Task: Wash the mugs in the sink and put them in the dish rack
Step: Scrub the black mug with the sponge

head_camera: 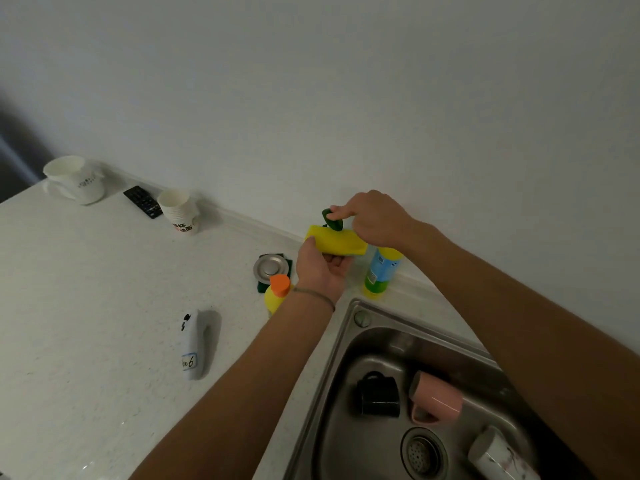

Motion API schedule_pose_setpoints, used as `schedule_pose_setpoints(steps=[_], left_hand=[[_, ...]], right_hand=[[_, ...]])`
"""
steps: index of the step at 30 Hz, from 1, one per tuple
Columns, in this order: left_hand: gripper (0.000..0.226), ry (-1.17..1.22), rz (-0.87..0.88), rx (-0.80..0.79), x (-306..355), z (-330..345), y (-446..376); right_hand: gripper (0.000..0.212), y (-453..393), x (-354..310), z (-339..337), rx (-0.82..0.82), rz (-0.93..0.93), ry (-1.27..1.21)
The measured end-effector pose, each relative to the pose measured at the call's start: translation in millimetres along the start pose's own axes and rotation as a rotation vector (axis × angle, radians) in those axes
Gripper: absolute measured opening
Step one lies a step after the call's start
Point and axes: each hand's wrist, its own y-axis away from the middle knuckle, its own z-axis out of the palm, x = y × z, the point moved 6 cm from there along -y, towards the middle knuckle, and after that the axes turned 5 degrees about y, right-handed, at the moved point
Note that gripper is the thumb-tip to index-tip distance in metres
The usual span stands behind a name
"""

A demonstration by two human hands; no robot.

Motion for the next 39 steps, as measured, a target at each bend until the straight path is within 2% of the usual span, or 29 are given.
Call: schedule_pose_setpoints(steps=[8,17,23,26,29,32,35,37,39], left_hand=[[0.046,0.092,-0.025,-0.015,-1,4,-2],[0.048,0.030,-0.018,0.008,-2,-4,-3],[0.047,0.004,-0.055,0.001,-5,-10,8],[0.042,-0.072,-0.077,-0.053,-11,-15,18],[0.039,-0.275,-0.106,-0.127,-21,-31,32],[0.040,-0.560,-0.121,-0.166,-35,-55,43],[0.035,-0.796,-0.105,-0.186,-49,-75,52],[0.026,-0.962,-0.058,-0.213,-62,-86,52],[0.025,-1.101,-0.020,-0.216,-77,-96,53]], right_hand=[[0.049,-10,5,7,0.009,0.030,0.006],[0.043,-6,0,9,-0.029,0.055,0.041],[0.063,6,-1,4,-0.038,0.063,-0.058],[0.059,25,3,10,0.052,0.134,-0.236],[0.040,63,8,23,0.202,0.245,-0.429],[0.027,107,29,69,0.181,0.480,-0.568],[0.029,156,44,128,0.112,0.755,-1.060],[0.029,187,43,161,0.100,0.851,-1.336],[0.035,210,45,195,0.131,0.909,-1.499]])
